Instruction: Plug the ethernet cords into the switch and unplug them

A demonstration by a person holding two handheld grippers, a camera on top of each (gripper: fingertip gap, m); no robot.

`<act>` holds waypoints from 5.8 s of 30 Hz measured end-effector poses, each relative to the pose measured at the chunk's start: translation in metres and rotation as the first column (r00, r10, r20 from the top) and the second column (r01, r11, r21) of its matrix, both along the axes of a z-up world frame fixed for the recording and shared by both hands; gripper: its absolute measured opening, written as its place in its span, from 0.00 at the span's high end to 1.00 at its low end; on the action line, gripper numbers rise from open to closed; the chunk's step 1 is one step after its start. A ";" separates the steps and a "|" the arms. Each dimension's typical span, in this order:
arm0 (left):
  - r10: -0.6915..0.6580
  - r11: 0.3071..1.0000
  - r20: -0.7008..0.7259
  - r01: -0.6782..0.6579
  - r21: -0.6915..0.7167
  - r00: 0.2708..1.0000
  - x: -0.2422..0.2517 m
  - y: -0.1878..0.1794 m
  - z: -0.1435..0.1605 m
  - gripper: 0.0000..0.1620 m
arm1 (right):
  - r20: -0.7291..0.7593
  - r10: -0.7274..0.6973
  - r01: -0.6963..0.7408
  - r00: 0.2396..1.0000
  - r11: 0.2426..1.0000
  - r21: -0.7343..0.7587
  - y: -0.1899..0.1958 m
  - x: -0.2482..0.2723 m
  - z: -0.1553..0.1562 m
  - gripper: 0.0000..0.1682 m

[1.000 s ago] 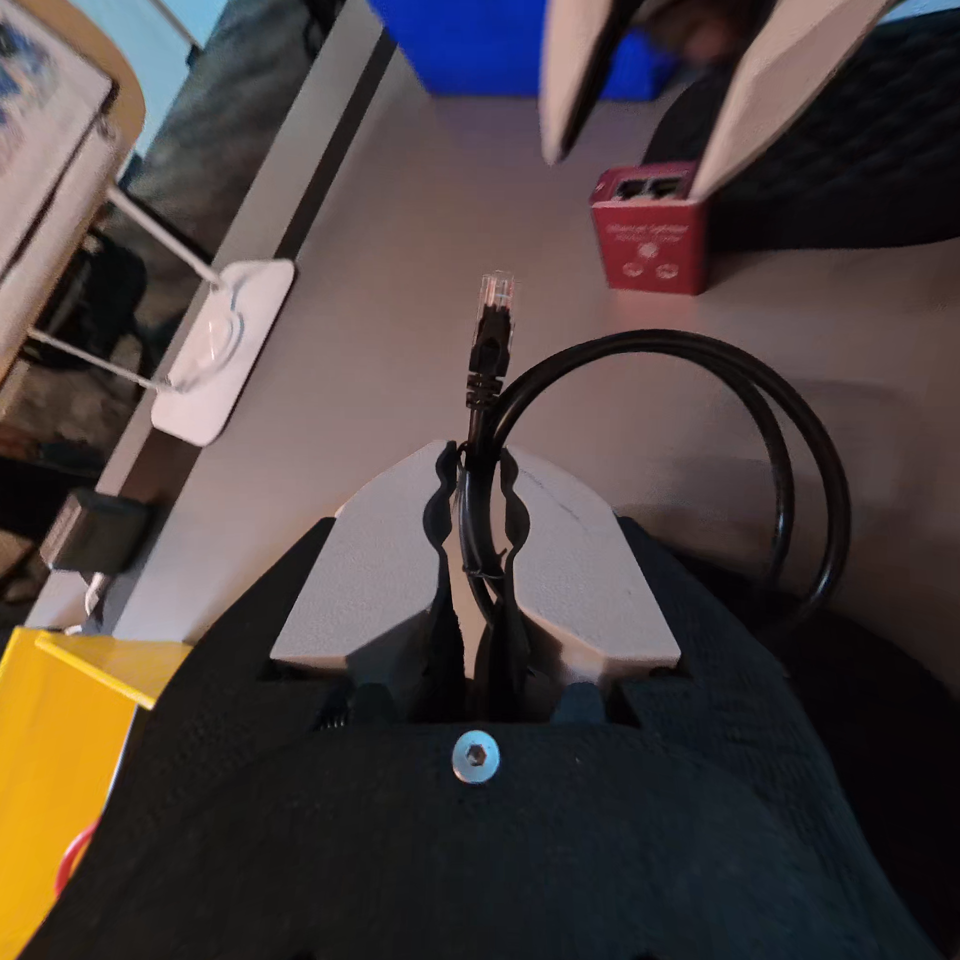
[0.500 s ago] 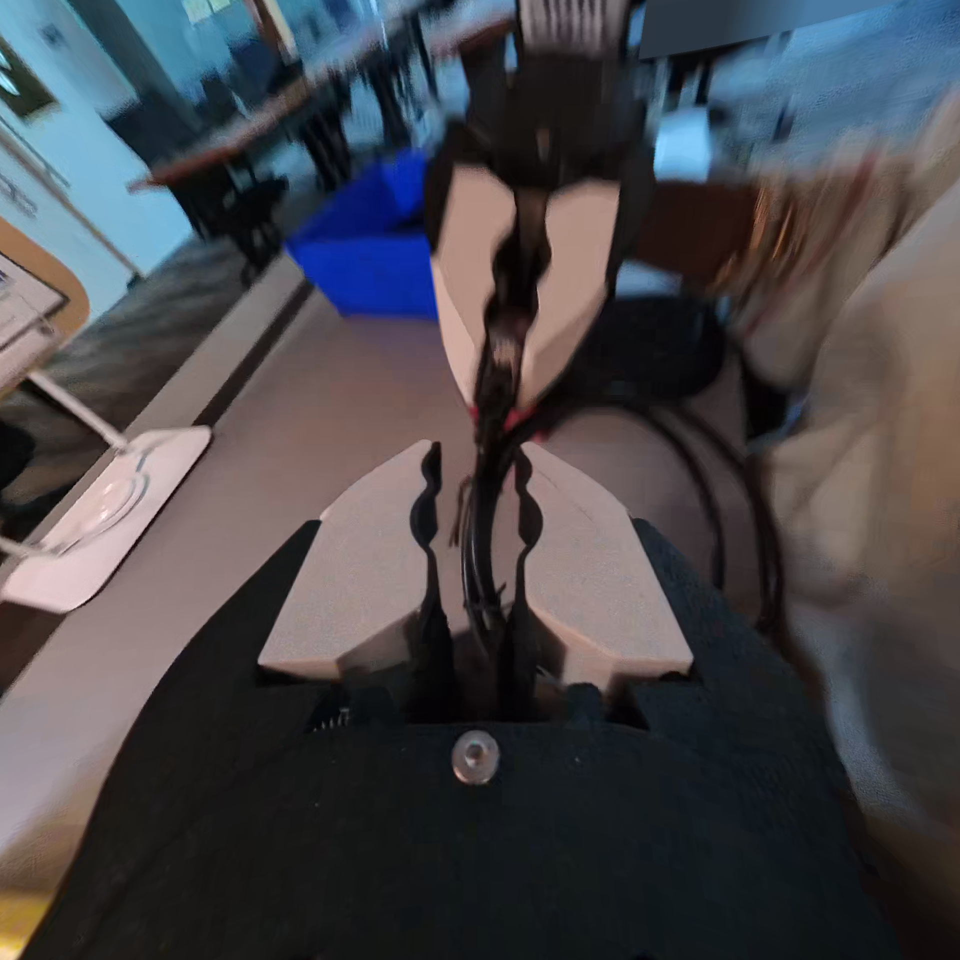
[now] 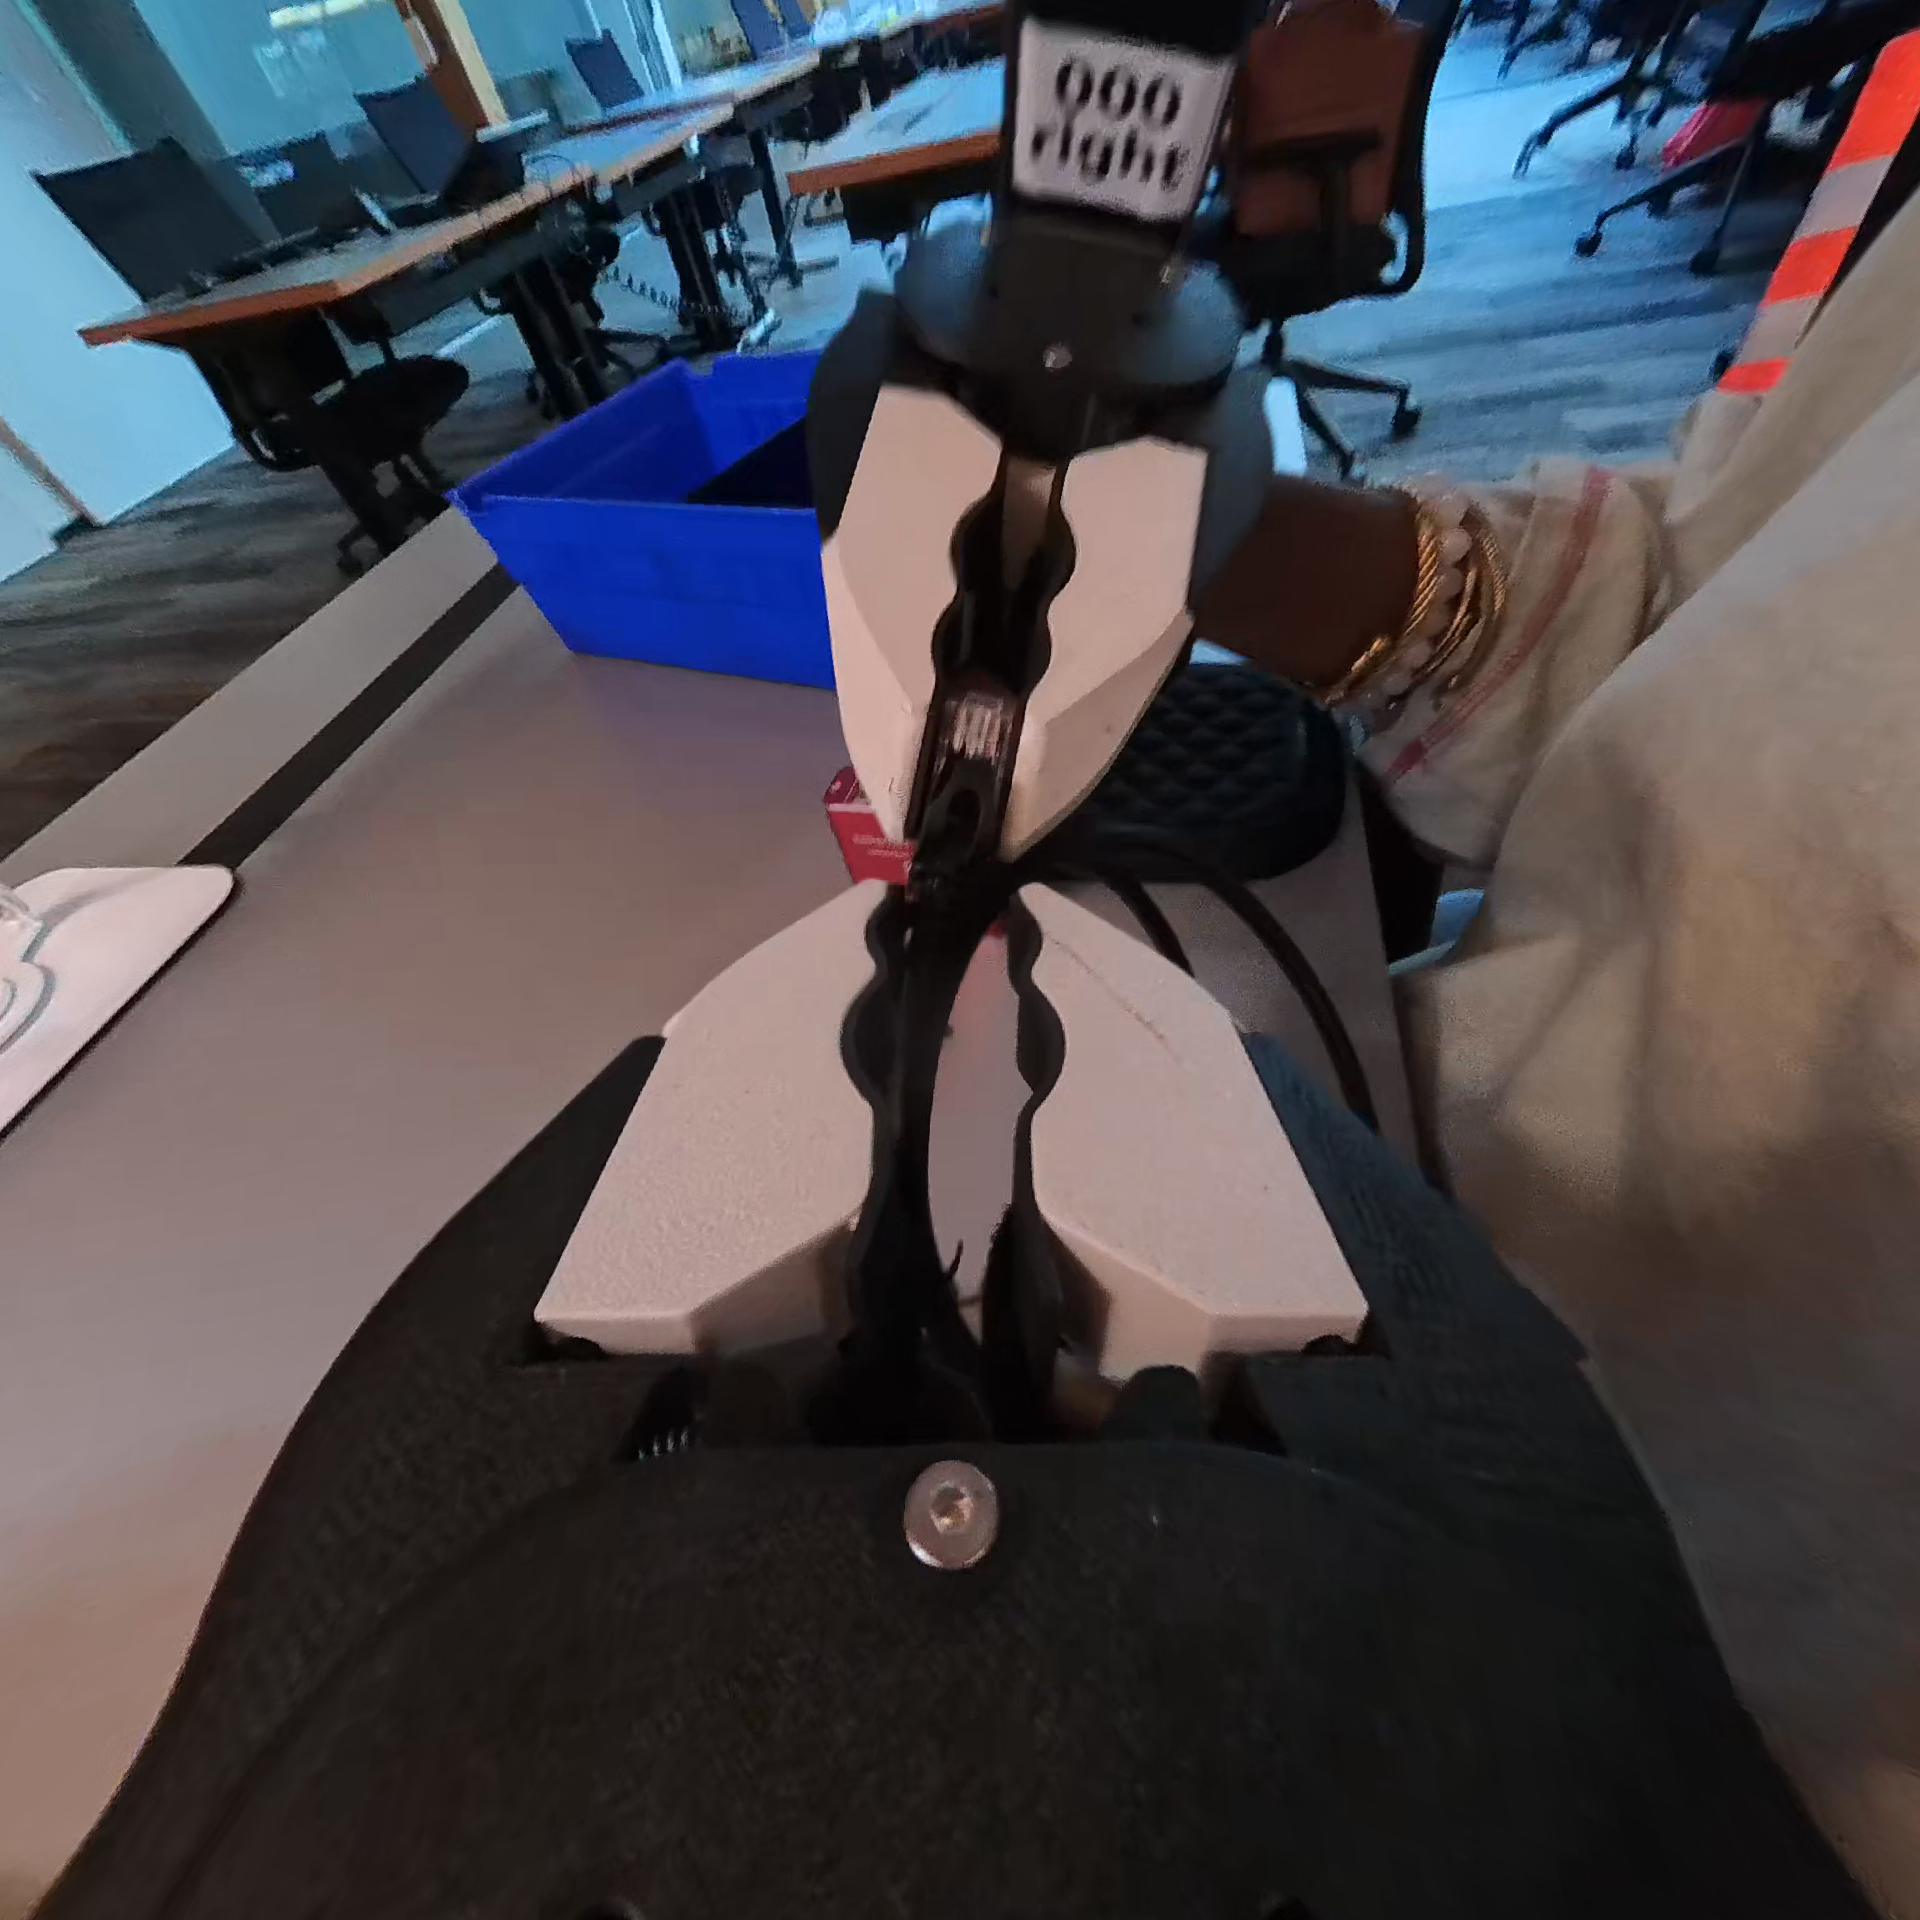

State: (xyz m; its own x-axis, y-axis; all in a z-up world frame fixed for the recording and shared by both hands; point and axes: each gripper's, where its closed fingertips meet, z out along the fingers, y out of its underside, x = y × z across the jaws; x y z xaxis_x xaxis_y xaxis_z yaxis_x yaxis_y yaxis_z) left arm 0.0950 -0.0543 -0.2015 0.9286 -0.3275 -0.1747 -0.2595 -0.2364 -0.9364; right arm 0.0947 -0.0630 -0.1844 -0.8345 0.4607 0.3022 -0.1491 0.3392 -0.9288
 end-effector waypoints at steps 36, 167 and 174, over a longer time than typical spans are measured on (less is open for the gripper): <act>-0.012 0.997 -0.127 0.021 0.069 0.992 0.003 0.012 0.003 0.89 | -0.026 -0.005 0.002 1.000 0.994 -0.112 0.021 0.012 -0.001 0.92; -0.060 0.944 -0.143 0.009 -0.330 0.988 0.002 0.033 -0.040 0.94 | 0.178 0.027 0.004 0.984 0.985 -0.171 0.058 0.018 -0.019 0.51; -0.057 0.903 -0.174 -0.024 -0.429 0.983 -0.008 0.031 -0.061 0.94 | 0.297 -0.088 0.071 0.951 0.995 0.069 0.056 0.010 -0.057 0.51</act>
